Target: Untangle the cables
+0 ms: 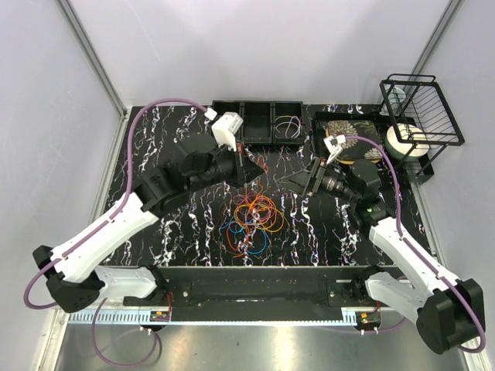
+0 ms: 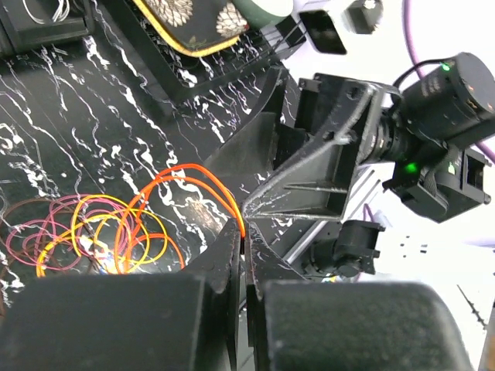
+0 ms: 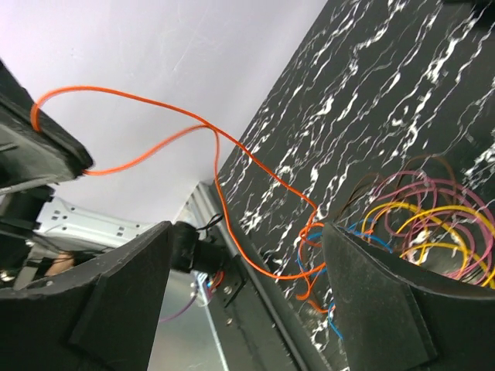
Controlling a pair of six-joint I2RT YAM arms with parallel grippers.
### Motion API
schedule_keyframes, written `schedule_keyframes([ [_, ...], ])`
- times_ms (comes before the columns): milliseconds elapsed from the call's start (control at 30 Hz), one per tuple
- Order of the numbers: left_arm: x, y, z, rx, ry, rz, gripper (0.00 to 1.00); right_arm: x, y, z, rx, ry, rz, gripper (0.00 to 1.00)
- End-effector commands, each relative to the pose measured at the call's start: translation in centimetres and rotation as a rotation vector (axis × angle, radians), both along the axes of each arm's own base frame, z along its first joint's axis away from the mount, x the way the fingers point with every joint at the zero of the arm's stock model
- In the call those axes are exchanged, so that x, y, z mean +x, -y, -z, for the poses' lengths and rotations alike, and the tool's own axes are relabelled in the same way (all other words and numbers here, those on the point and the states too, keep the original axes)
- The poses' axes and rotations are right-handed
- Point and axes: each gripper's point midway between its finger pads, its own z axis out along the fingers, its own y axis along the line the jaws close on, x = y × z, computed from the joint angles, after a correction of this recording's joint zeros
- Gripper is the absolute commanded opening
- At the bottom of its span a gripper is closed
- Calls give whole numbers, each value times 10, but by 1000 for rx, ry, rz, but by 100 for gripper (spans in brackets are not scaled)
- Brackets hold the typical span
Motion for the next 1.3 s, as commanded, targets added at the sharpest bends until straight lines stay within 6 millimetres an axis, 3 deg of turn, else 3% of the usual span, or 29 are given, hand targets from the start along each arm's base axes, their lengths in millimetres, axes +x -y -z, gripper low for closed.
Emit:
schedule_keyframes([
  [0,-1,11,-16,-69,-55,36,0,11,1,-36,3,205,50,83],
  [233,-3,23,-25,-139,-107,75,0,16,-4,-50,-9,309,64,86],
  [567,0,34,-27,-190,-192,107,0,20,-11,-50,-1,390,69,86],
  [967,35,16,-16,-201,-272,5,0,10,-14,-39,-8,403,47,87],
  [1267,30,28,-18,-239,-321,68,0,22,-17,-42,14,426,82,87],
])
